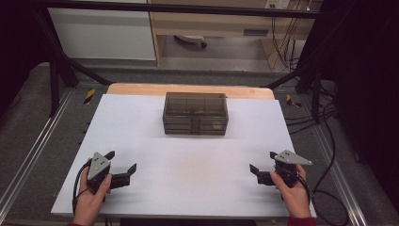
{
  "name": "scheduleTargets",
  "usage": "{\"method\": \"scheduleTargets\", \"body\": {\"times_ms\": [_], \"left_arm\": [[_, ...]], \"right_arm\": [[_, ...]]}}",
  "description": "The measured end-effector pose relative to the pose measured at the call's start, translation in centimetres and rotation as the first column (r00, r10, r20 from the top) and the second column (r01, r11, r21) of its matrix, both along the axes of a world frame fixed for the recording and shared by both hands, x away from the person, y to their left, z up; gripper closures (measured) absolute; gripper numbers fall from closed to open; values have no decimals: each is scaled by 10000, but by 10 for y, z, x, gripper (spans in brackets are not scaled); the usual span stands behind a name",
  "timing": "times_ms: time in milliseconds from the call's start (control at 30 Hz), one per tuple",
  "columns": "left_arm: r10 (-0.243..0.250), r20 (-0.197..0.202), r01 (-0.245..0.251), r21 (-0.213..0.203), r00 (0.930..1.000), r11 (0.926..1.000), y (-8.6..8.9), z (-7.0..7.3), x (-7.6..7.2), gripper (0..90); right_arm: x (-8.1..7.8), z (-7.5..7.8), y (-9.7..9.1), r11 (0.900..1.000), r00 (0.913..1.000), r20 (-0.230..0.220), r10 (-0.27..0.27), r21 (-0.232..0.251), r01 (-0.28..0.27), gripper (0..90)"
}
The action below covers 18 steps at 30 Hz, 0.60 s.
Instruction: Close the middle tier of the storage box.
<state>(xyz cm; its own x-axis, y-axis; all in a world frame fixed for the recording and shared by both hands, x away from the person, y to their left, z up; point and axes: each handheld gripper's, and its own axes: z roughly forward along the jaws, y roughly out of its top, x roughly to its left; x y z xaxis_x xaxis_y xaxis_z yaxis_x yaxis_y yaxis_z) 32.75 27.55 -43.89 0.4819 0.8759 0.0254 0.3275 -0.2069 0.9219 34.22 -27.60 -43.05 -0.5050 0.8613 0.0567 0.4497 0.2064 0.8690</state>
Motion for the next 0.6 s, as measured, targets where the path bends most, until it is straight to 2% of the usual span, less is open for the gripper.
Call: {"method": "scheduleTargets", "body": {"times_ms": [600], "left_arm": [[-73, -54, 73, -56, 10000, 10000, -1, 0, 0, 52]], "right_arm": [[3, -14, 7, 9992, 9981, -491, 379, -93, -384, 23]]}}
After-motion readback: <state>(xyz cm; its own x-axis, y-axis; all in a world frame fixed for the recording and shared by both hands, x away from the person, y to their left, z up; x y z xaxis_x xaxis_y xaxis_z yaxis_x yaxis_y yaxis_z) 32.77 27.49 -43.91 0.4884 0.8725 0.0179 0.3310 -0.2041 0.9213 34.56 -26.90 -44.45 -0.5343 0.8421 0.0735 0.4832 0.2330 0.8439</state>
